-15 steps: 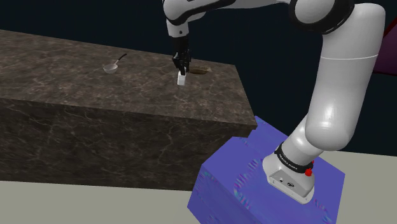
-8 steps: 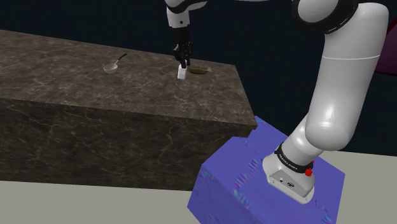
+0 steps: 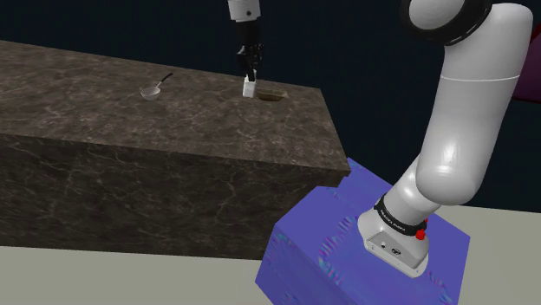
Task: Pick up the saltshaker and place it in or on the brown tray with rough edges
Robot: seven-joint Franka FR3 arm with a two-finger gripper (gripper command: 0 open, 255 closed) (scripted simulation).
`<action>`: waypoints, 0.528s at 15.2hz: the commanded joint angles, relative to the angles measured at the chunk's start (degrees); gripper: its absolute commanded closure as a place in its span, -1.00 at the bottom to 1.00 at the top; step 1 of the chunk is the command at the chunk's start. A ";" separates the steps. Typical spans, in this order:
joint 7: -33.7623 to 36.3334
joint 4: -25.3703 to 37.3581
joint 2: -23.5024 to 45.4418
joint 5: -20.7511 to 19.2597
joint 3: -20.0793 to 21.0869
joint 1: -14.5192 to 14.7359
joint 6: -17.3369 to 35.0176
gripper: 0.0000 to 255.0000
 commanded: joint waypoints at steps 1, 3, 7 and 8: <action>0.00 1.03 -0.30 0.05 0.05 0.08 -1.36 1.00; -0.09 2.61 -0.27 0.05 0.05 0.13 -2.91 1.00; -3.60 6.32 1.43 -0.62 -1.17 -1.97 -4.67 1.00; -4.78 7.78 2.15 -0.84 -1.56 -2.66 -5.32 1.00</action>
